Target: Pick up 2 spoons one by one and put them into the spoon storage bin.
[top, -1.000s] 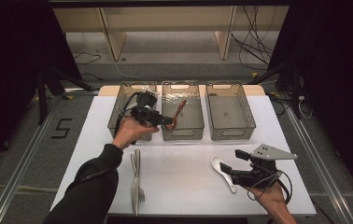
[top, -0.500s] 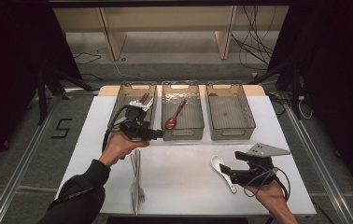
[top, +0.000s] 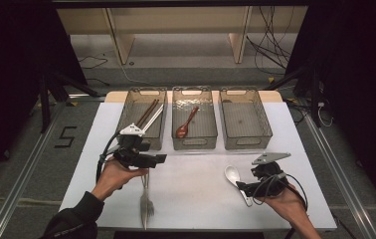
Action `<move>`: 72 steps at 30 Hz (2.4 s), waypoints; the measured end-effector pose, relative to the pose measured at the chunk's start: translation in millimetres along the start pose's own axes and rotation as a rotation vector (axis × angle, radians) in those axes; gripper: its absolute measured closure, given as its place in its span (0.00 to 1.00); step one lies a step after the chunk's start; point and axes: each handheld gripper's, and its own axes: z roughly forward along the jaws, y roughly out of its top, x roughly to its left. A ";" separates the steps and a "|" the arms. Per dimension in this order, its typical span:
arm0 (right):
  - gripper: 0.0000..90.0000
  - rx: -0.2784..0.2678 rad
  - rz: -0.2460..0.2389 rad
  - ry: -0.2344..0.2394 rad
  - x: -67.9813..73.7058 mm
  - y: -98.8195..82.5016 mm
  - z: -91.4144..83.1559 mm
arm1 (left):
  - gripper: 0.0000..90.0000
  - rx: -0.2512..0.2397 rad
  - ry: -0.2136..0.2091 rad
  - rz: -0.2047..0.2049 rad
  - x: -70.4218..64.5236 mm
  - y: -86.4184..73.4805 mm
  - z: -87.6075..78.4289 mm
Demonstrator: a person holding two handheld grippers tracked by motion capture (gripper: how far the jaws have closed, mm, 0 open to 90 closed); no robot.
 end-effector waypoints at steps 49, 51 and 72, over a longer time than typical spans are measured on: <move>0.86 0.368 -0.087 0.041 -6.8 4.3 54.7 | 0.19 0.020 0.055 -0.017 2.9 -37.2 -16.9; 0.87 0.367 -0.083 0.044 -7.0 4.3 54.9 | 0.19 0.019 0.056 -0.015 2.7 -37.3 -17.3; 0.96 0.263 -0.088 0.071 -7.5 10.9 42.4 | 0.19 0.028 0.067 -0.012 3.9 -40.8 -17.8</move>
